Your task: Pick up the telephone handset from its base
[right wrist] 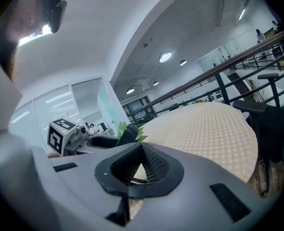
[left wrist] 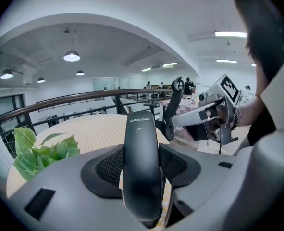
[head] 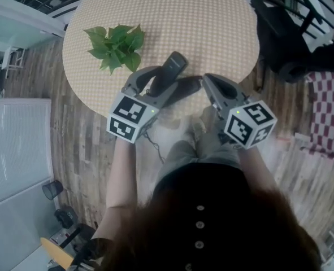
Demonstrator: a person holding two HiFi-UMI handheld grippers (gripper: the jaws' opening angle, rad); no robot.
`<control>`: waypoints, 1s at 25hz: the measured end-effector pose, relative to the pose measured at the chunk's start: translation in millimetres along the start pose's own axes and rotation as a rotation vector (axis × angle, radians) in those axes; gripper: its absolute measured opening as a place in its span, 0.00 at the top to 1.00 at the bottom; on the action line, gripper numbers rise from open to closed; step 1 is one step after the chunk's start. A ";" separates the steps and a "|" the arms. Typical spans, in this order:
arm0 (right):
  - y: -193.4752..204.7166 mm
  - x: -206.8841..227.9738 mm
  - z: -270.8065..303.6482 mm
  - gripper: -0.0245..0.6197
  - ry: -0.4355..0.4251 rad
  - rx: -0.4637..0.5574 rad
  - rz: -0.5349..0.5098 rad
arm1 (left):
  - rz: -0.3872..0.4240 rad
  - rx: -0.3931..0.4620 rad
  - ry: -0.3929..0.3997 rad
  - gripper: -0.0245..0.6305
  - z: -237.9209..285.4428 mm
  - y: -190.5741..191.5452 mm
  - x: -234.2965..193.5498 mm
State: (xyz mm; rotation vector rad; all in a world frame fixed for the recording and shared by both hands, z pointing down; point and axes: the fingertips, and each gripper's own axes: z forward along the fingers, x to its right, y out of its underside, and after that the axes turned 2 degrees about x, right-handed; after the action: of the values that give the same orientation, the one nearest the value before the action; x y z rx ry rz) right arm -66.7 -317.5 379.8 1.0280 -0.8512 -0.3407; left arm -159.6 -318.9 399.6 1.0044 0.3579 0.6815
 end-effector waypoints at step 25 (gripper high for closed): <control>-59.2 -70.4 6.6 0.95 -0.178 0.058 -0.146 | -0.341 0.498 -0.157 0.60 -97.5 -52.9 -20.4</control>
State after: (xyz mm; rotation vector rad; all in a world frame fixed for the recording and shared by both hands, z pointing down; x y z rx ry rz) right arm -109.2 -307.9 298.6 1.1288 -0.9523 -0.5402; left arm -211.3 -288.0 304.2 1.4175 0.5612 0.1997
